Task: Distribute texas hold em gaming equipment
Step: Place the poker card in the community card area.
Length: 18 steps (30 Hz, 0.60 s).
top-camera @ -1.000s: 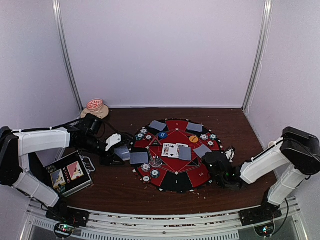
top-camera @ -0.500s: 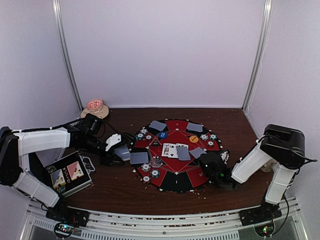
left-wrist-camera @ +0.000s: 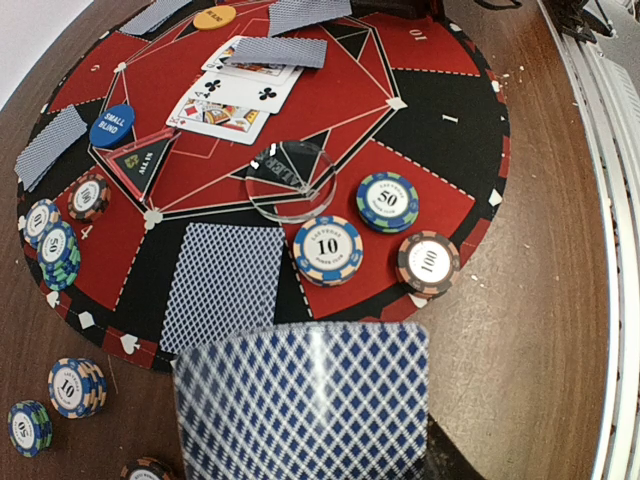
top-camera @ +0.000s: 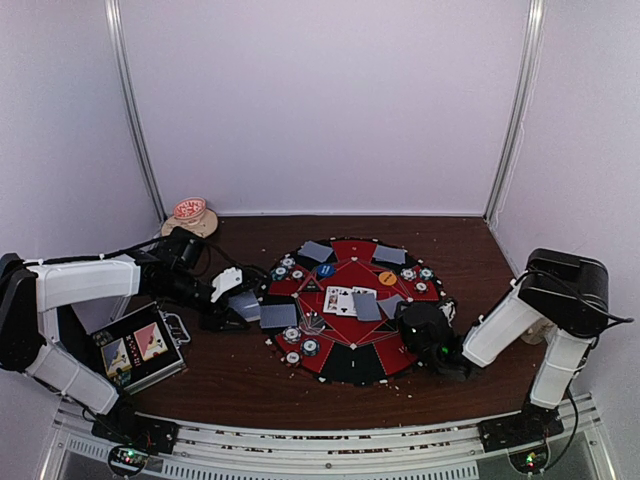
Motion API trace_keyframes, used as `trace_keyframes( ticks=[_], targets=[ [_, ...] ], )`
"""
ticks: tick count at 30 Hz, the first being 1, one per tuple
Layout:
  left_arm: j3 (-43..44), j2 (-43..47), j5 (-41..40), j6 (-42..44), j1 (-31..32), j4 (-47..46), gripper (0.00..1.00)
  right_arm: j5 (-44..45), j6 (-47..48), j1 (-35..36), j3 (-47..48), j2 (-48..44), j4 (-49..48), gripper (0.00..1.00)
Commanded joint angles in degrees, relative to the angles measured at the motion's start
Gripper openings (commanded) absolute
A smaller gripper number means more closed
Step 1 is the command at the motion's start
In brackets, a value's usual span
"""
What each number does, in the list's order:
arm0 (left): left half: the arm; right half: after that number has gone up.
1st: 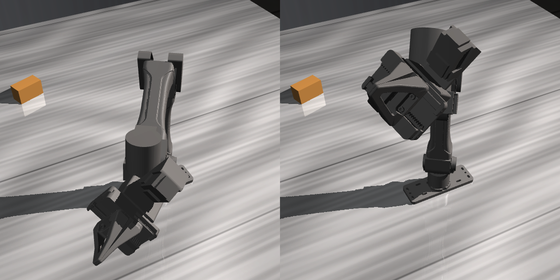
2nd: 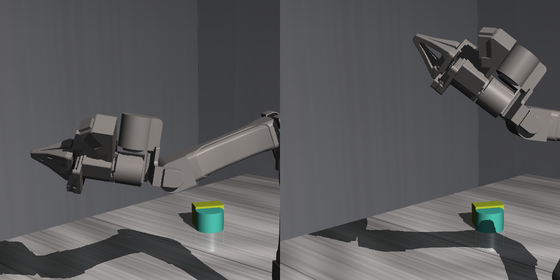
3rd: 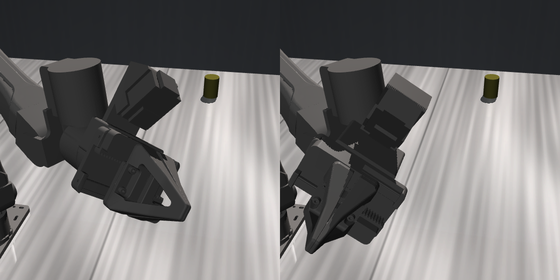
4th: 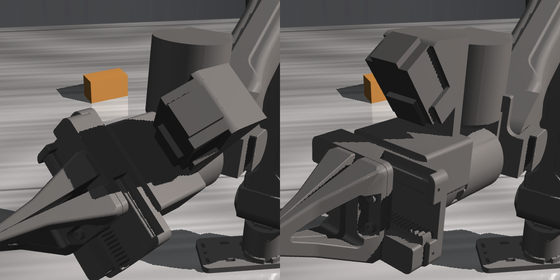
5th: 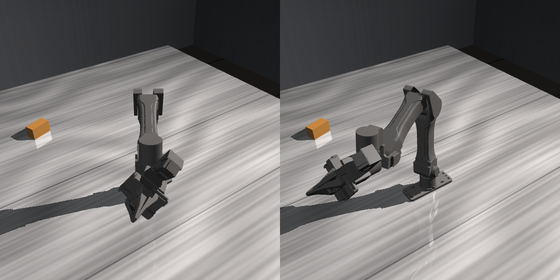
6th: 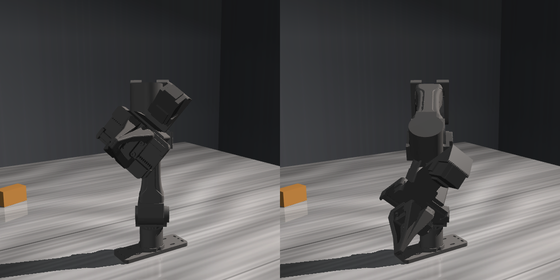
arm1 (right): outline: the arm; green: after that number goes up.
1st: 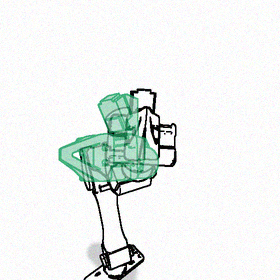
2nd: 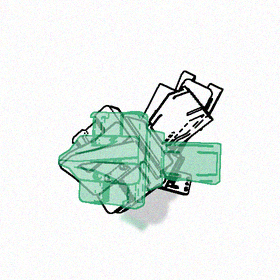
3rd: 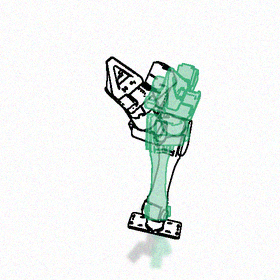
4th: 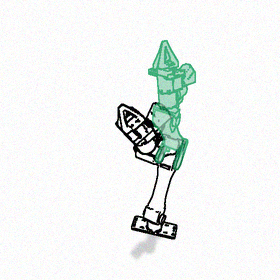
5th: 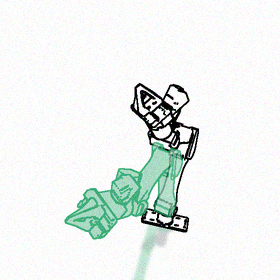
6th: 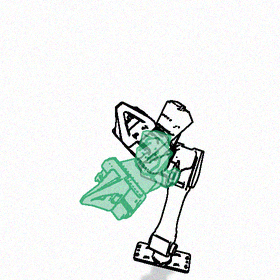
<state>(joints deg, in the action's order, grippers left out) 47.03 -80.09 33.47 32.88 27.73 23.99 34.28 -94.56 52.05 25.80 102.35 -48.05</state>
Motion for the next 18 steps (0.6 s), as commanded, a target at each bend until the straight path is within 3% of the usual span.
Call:
trace_keyframes(
  ticks=[1, 12, 15, 17, 18],
  targets=[
    [-0.3, 1.1, 1.0, 0.1, -0.4, -1.8, 0.46, -2.1, 1.6, 0.7, -1.5, -1.5, 0.6, 0.39],
    [-0.3, 1.3, 0.9, -0.1, -0.3, -1.8, 0.46, -0.4, 4.6, 5.5, -4.2, -10.7, 13.6, 0.52],
    [-0.3, 1.3, 0.7, -0.2, -0.3, -1.8, 0.46, -0.3, 9.4, 6.3, -3.0, -12.5, 18.1, 0.55],
    [-0.2, 1.2, 0.8, -0.1, -0.3, -1.8, 0.46, -1.1, 19.2, 6.5, -0.2, -12.8, 19.8, 0.58],
    [-0.2, 1.2, 0.7, -0.2, -0.3, -1.8, 0.45, -1.0, 23.4, 6.4, 3.8, -12.6, 27.0, 0.64]
  ],
)
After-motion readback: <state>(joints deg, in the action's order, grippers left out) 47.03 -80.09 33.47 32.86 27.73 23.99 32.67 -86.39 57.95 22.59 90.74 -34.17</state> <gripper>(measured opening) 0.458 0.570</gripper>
